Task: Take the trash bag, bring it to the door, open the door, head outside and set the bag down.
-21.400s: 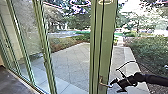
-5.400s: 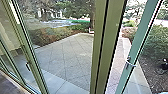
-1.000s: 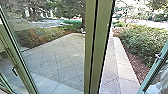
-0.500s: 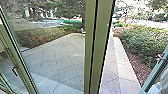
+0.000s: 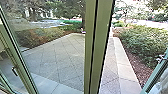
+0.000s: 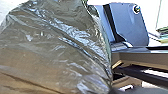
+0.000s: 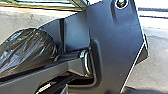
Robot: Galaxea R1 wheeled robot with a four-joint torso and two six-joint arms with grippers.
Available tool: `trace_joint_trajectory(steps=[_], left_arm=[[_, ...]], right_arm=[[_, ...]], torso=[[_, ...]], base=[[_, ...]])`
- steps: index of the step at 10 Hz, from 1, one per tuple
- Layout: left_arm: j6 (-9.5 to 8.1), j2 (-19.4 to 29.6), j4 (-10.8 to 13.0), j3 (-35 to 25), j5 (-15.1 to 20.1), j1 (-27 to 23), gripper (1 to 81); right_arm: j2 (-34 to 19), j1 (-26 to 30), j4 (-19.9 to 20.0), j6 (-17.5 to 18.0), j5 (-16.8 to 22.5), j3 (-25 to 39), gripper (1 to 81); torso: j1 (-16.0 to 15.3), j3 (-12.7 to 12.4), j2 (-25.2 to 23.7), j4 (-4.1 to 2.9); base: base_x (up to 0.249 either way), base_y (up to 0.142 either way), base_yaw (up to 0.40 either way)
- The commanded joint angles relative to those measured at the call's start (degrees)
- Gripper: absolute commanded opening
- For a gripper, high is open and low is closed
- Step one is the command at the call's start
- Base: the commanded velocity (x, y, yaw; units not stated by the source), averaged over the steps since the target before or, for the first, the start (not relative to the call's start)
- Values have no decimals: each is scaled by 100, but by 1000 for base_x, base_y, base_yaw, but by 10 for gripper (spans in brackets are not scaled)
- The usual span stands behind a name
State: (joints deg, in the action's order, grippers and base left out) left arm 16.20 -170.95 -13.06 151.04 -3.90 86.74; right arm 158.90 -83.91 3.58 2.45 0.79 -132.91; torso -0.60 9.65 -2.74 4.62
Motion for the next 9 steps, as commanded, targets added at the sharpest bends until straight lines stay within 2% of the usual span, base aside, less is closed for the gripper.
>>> trace_joint_trajectory(steps=[1, 4, 7, 9], left_arm=[[-12, -27, -4, -13, 364, -187, 10], [-12, -19, -4, -13, 364, -187, 10], [-12, -19, -4, -13, 355, -187, 10], [-12, -1, -4, -13, 355, -187, 10]], right_arm=[[654, -105, -103, -219, -106, -700, 811], [1049, -105, -156, -236, -79, -1139, 811], [1058, -113, -147, -236, -88, -1148, 811], [1093, -114, -156, -236, -96, -1148, 811]], torso=[[0, 0, 0, 0], [2, 0, 0, 0], [2, 0, 0, 0], [2, -447, 0, 0]], base=[[0, 0, 0], [0, 0, 0], [0, 0, 0], [0, 0, 0]])
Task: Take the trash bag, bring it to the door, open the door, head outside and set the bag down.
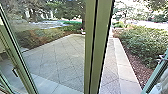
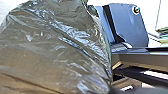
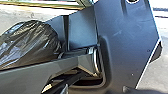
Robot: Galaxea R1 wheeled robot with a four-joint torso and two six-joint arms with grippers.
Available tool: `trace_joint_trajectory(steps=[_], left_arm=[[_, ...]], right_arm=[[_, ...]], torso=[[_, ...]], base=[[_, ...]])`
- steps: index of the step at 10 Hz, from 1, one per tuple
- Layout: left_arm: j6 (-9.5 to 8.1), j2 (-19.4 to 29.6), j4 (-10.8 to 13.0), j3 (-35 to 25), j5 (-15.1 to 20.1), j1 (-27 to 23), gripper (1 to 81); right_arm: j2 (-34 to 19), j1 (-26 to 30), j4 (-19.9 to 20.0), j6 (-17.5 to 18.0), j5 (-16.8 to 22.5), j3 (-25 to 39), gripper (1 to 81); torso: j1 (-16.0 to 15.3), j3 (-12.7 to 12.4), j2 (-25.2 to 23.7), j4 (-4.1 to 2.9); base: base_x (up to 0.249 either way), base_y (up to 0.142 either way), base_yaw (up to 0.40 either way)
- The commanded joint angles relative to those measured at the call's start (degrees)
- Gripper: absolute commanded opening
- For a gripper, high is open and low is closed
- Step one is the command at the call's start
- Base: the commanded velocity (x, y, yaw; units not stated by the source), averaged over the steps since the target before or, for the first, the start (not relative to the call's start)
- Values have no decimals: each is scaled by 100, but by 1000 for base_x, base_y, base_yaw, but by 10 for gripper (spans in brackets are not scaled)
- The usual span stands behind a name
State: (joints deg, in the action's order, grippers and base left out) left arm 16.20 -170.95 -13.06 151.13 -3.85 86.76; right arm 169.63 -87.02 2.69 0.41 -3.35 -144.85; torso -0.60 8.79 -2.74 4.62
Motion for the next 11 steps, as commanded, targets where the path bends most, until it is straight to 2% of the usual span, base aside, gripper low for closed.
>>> trace_joint_trajectory(steps=[1, 2, 3, 5, 7, 11], left_arm=[[-3, -1, -4, -22, 350, -190, 10], [-11, 8, -4, -22, 350, -190, 10], [-3, 8, -4, -13, 350, -198, 10], [-3, -19, -4, 49, 350, -207, 10], [-3, -19, -4, 66, 350, -216, 10], [-3, -36, 22, 66, 359, -234, 10]], right_arm=[[29, 189, -67, -33, 318, 46, 811], [29, 179, -67, -33, 318, 37, 811], [29, 171, -58, -33, 318, 37, 811], [55, 153, -50, -33, 326, 37, 811], [144, 145, -50, -24, 344, -51, 811], [539, 145, -84, -33, 344, -631, 811]], torso=[[0, -433, 0, 0], [0, -552, 0, 0], [2, -295, 0, 0], [11, -439, -9, 0], [15, -453, -11, 0], [15, -457, -11, 0]], base=[[0, 0, 0], [0, 0, 0], [0, 0, 0], [0, 0, 0], [0, 0, 0], [0, 0, 0]])
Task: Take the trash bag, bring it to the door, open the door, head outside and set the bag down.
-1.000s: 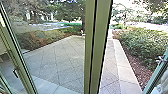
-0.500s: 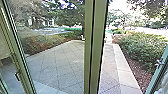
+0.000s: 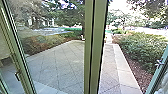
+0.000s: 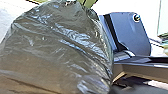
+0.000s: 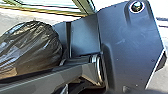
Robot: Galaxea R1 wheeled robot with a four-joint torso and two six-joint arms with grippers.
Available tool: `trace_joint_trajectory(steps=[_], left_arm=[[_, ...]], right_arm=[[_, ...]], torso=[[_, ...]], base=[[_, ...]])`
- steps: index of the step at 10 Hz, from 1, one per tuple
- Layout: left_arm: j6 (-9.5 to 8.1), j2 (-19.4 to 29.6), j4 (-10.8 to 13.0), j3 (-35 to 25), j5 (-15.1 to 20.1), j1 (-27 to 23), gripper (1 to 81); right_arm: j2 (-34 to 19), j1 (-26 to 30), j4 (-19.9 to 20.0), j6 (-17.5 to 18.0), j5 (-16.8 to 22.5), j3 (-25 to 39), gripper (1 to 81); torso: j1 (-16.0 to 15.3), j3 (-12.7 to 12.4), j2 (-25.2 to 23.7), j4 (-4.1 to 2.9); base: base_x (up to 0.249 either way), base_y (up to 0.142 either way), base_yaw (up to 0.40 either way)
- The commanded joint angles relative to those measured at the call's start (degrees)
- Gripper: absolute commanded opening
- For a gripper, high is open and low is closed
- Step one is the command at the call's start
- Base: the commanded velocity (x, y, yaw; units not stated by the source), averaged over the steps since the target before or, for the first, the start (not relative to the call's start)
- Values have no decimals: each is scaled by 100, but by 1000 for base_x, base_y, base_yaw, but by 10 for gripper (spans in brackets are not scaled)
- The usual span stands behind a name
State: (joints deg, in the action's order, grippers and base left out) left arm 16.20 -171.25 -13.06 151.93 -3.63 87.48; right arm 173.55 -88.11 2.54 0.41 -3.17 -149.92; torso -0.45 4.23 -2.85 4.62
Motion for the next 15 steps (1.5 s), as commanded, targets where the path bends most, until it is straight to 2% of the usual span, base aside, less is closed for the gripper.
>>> trace_joint_trajectory(steps=[1, 15], left_arm=[[-3, -6, 22, -14, 337, -306, 10], [-3, 12, 22, -14, 354, -306, 10]], right_arm=[[157, 254, -78, -33, 326, -133, 811], [262, 281, -183, -50, 370, -133, 811]], torso=[[0, 0, 0, 0], [5, -2, -5, 0]], base=[[0, 0, 0], [-63, 0, 0]])
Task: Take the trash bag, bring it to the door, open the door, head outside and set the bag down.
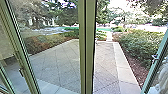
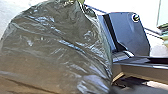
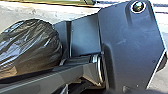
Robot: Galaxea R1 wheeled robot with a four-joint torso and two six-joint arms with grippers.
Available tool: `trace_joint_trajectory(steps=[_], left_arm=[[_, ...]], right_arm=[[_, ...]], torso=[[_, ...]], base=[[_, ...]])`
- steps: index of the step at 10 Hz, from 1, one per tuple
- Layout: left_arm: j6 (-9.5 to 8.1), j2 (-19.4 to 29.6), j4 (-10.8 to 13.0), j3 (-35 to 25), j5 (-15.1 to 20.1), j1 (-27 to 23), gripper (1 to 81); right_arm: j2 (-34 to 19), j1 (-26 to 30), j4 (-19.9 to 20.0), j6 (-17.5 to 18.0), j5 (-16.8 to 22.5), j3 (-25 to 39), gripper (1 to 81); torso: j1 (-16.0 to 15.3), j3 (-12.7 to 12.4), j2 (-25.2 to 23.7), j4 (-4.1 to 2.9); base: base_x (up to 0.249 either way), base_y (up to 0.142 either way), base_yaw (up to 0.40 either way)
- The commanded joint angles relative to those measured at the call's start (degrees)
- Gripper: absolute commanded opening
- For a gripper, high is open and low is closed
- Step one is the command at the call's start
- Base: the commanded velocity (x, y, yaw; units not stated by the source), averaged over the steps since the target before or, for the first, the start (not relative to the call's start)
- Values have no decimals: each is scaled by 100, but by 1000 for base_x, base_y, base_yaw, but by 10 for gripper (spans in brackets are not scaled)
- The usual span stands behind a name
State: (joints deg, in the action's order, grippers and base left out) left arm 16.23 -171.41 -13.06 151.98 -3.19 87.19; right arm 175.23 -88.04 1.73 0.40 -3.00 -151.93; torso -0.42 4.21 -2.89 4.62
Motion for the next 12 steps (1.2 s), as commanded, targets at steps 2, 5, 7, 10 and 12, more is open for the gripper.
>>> trace_joint_trajectory(steps=[2, 5, 7, 10, 12], left_arm=[[-5, 28, 14, -19, 311, -276, 10], [-5, 19, 14, -19, 302, -276, 10], [-5, 19, 14, -19, 302, -276, 10], [3, 36, 31, -19, 311, -268, 10], [3, 54, 31, -19, 311, -276, 10]], right_arm=[[94, 265, -103, -49, 353, 68, 811], [85, 195, -94, -40, 318, -55, 811], [103, 176, -94, -40, 292, -46, 811], [103, 168, -103, -40, 291, -55, 811], [103, 168, -103, -40, 291, -46, 811]], torso=[[-2, 0, 2, 0], [7, -2, -2, 0], [5, -2, -2, 0], [2, -2, -2, 0], [2, -2, 0, 0]], base=[[-77, 0, 0], [-22, 0, 0], [0, 0, 0], [0, 0, 0], [0, 0, 0]])
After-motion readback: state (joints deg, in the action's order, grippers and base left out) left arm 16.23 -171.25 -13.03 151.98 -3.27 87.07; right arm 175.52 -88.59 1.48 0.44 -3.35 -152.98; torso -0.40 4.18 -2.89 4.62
